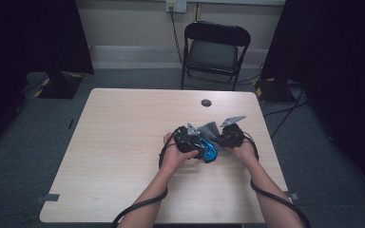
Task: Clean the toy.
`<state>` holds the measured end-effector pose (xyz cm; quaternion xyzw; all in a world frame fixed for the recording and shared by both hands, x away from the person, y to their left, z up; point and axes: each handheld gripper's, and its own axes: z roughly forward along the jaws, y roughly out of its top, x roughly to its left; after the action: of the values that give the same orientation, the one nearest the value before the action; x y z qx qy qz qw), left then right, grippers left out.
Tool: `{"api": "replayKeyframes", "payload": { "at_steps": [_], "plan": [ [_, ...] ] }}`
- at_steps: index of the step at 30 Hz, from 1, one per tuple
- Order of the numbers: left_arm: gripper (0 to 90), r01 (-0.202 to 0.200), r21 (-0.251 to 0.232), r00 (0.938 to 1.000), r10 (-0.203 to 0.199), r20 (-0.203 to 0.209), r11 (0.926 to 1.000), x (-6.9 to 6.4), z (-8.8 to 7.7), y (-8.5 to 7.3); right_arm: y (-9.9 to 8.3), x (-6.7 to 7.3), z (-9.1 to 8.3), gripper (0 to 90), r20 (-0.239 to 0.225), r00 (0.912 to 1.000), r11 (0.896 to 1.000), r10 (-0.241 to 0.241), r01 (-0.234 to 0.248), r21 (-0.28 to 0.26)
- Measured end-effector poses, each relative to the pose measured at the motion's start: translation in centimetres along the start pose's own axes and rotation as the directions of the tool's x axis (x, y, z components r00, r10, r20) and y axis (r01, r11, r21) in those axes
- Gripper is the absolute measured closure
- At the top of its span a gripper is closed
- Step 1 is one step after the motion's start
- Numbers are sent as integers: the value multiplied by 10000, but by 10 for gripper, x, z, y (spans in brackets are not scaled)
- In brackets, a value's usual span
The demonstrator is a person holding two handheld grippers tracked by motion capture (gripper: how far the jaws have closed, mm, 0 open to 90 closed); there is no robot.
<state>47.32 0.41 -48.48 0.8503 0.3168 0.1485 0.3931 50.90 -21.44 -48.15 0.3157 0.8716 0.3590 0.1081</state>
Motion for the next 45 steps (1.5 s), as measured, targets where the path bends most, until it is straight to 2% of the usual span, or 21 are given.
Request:
{"api": "replayKeyframes", "payload": {
  "at_steps": [4,12,16,31,45],
  "plan": [
    [56,8,-5,10000,-8,-8,10000,0,0,0,-5,0,-4,771,-6,10000,10000,-72,72,-30],
    [56,-65,31,10000,65,-29,10000,0,0,0,-15,1,-13,770,-63,9999,9998,156,-156,-133],
    [56,6,19,10000,-6,-13,10000,0,0,0,-19,2,-18,770,28,10000,10000,-8,9,-61],
    [57,-22,116,10000,23,-39,9999,0,0,1,-38,6,-34,766,-123,9998,9997,184,-186,-182],
    [58,10,171,10000,-9,-61,9999,-1,0,2,-52,12,-49,762,-300,9995,9998,101,-106,-160]
  ]
}}
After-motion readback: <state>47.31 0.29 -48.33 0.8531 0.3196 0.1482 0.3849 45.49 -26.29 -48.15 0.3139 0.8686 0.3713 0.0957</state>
